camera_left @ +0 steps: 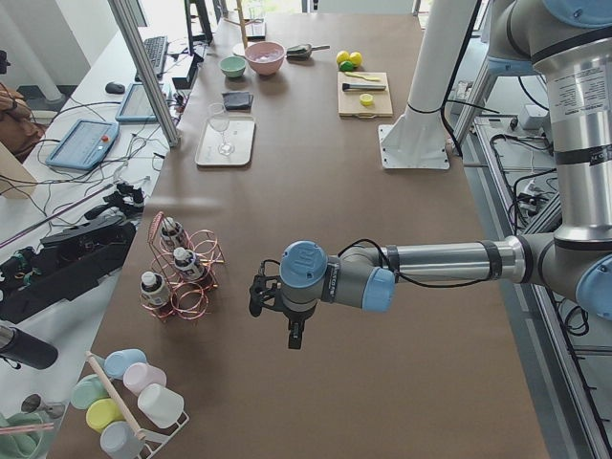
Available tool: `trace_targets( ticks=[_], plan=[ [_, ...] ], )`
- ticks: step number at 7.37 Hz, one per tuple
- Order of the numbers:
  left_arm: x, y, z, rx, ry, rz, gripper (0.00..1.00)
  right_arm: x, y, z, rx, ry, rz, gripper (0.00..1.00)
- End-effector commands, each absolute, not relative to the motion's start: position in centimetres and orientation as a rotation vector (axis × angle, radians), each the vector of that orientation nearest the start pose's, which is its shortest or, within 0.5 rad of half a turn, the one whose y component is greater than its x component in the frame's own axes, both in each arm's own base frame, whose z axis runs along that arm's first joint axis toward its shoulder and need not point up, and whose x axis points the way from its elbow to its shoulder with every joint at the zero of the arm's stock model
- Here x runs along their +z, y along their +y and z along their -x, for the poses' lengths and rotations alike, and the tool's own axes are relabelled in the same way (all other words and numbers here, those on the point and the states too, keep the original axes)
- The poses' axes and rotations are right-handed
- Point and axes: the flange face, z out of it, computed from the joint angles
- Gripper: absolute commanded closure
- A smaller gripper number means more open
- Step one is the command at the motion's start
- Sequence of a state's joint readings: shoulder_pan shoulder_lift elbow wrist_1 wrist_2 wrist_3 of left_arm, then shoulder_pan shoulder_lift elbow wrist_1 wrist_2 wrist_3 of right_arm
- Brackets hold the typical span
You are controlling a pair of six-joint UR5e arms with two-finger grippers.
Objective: Take tea from basket to plate
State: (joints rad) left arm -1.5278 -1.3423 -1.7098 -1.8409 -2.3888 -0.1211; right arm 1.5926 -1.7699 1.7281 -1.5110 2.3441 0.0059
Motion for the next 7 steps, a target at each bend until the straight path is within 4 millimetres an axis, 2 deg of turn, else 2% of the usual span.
trace_targets(
  ticks=[1,3,5,7],
  plan=[
    [66.4,-40.6,4.3,-0.001,0.826,-0.097,0.02,65.0,-41.6,-7.2,0.007,-0.776,-0.06,0.0],
    [66.3,-40.6,4.3,-0.002,0.826,-0.098,0.02,63.4,-42.2,-6.7,-0.048,-0.853,-0.188,0.0],
    [66.3,-41.4,4.4,-0.038,0.827,-0.081,0.02,61.8,-43.4,-5.4,-0.091,-0.872,-0.209,0.0],
    [62.0,-46.2,4.0,-0.391,0.86,0.008,0.02,58.4,-46.6,-3.5,-0.159,-0.887,-0.259,0.0]
  ],
)
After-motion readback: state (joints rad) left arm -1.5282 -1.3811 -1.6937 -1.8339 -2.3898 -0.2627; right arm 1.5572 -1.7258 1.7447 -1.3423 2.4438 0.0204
